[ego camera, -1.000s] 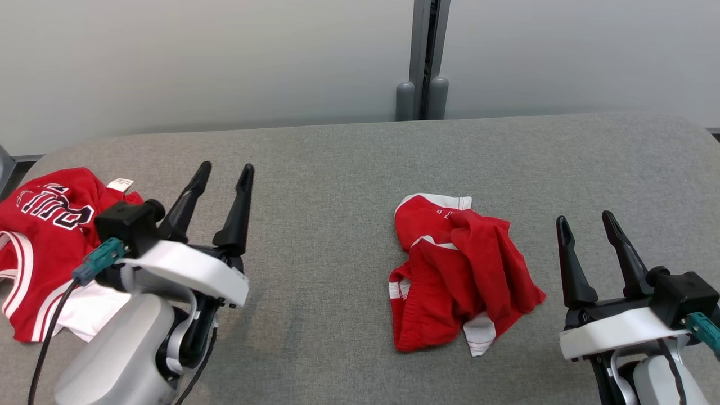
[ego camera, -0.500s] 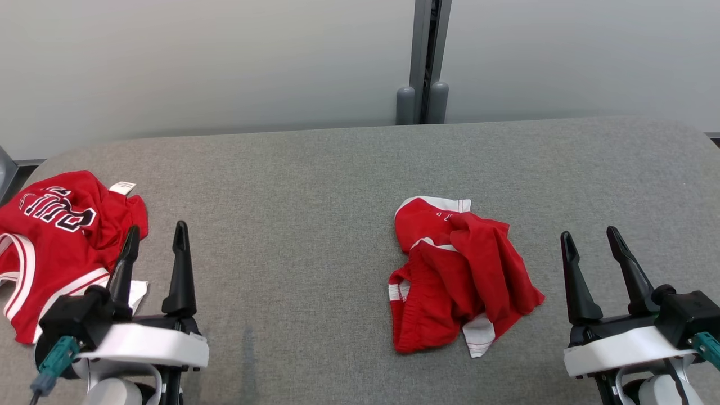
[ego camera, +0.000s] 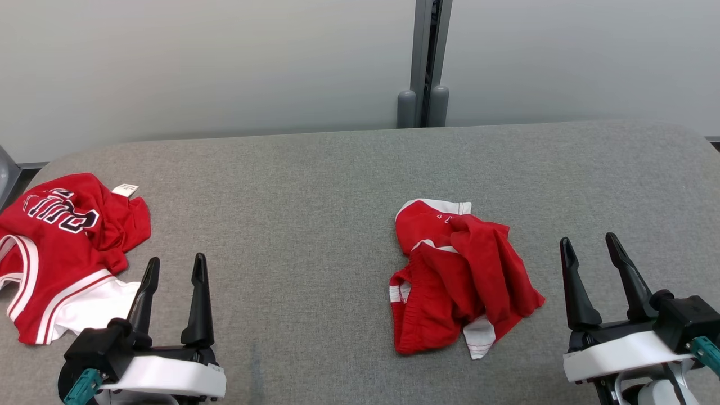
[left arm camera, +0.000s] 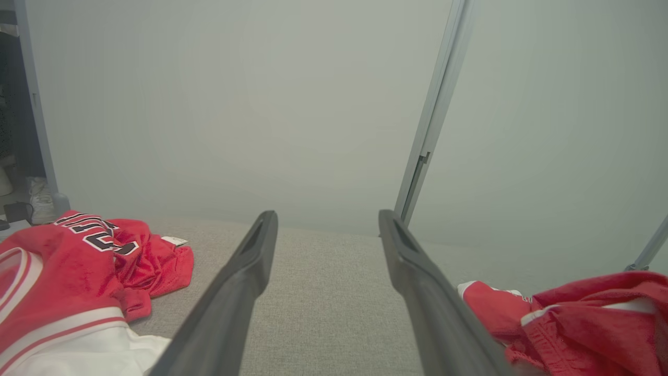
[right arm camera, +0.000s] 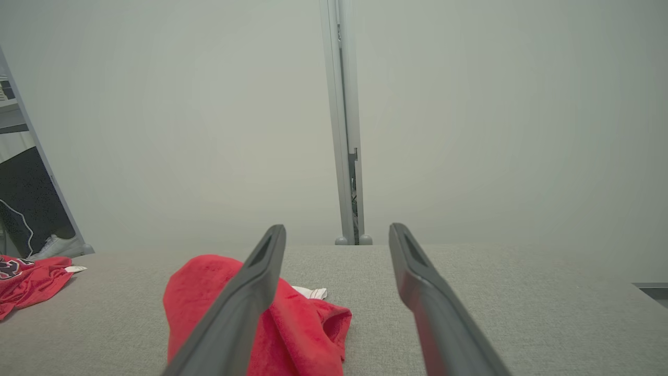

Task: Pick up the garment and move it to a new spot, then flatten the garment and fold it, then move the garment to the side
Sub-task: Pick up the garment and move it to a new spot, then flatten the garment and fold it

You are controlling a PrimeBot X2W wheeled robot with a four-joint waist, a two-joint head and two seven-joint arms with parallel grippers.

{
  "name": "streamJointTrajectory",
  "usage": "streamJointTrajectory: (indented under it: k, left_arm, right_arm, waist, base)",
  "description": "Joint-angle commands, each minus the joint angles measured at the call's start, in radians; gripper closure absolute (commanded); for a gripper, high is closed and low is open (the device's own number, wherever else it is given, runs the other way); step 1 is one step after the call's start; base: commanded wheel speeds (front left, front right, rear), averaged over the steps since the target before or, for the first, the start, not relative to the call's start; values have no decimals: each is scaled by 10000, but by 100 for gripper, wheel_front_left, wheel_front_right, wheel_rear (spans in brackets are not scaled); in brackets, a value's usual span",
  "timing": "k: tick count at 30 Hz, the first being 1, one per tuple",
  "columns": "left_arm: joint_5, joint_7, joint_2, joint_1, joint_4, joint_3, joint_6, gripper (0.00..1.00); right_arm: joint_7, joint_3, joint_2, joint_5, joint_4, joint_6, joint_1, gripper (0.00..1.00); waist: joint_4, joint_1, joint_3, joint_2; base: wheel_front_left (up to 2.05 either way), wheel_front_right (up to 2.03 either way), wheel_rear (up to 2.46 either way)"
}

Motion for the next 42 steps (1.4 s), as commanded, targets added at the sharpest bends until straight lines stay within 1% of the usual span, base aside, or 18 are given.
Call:
streamJointTrajectory:
  k: [1,8,26,32,34,38,42]
  left_arm:
    - [112,-23,-48,98,43,127,-112,0]
    - [390,-24,-293,126,241,374,-342,0]
    - [748,-24,-566,162,539,621,-687,0]
    - [890,85,-618,-89,895,176,-923,0]
    - [915,201,-618,-216,994,-39,-1070,0]
    - [736,829,-661,-458,1361,-569,-1555,0]
    - [456,1774,-741,-823,1851,-1157,-1930,0]
  right_arm:
    - [-47,-21,-12,37,64,23,-64,0]
    - [-47,52,-30,63,143,23,-23,0]
    - [-47,180,-74,63,256,23,-73,0]
    - [-47,181,-63,64,263,23,-149,0]
    - [-45,150,-57,74,245,23,-156,0]
    - [-47,104,-54,96,239,23,-178,0]
    - [-47,81,-45,103,253,23,-269,0]
  waist:
    - [14,0,-31,0]
    - [33,0,-98,0]
    - [-107,0,-177,0]
    - [-188,0,-165,0]
    - [-232,0,-151,0]
    - [-384,0,-105,0]
    - [-581,0,-55,0]
  base:
    - [0,0,0]
    - [0,0,0]
    - [0,0,0]
    - [0,0,0]
    - [0,0,0]
    - [0,0,0]
    - [0,0,0]
